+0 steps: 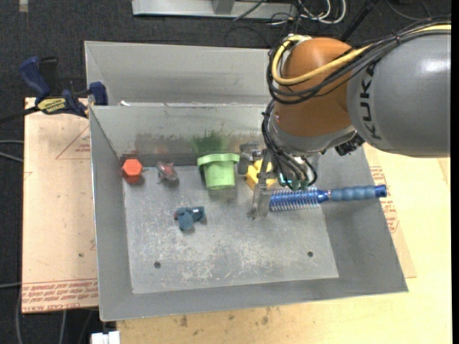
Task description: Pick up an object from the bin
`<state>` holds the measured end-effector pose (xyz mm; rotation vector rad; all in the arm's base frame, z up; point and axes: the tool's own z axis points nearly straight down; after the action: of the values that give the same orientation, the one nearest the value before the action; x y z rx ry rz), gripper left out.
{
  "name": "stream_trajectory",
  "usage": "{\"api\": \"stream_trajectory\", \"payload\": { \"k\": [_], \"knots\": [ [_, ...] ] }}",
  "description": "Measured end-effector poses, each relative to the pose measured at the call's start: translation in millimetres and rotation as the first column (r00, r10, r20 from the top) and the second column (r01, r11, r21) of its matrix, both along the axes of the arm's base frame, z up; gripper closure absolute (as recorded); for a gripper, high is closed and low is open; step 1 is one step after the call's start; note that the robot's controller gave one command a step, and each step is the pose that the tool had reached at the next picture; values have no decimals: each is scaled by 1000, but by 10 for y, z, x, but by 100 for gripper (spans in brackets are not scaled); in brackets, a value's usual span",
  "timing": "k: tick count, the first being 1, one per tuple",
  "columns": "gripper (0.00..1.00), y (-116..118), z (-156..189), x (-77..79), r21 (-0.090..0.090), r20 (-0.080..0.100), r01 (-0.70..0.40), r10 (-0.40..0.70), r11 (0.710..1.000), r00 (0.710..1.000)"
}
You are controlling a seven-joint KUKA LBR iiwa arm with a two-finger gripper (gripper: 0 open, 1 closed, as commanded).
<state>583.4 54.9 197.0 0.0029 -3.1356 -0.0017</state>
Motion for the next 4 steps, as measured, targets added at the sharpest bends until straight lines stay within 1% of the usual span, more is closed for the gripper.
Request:
{"api": "stream_trajectory", "payload": {
  "k": [1, 2, 3, 4],
  "knots": [
    [0, 590, -708, 319, 2, 4, -239, 239, 971, 971],
    [0, 953, -1289, -28, 3, 4, -540, 540, 842, 842],
    [100, 939, -1264, -5, 0, 8, -537, 537, 843, 843],
    [100, 1031, -189, -112, -4, 17, -570, 569, 822, 822]
  ]
}}
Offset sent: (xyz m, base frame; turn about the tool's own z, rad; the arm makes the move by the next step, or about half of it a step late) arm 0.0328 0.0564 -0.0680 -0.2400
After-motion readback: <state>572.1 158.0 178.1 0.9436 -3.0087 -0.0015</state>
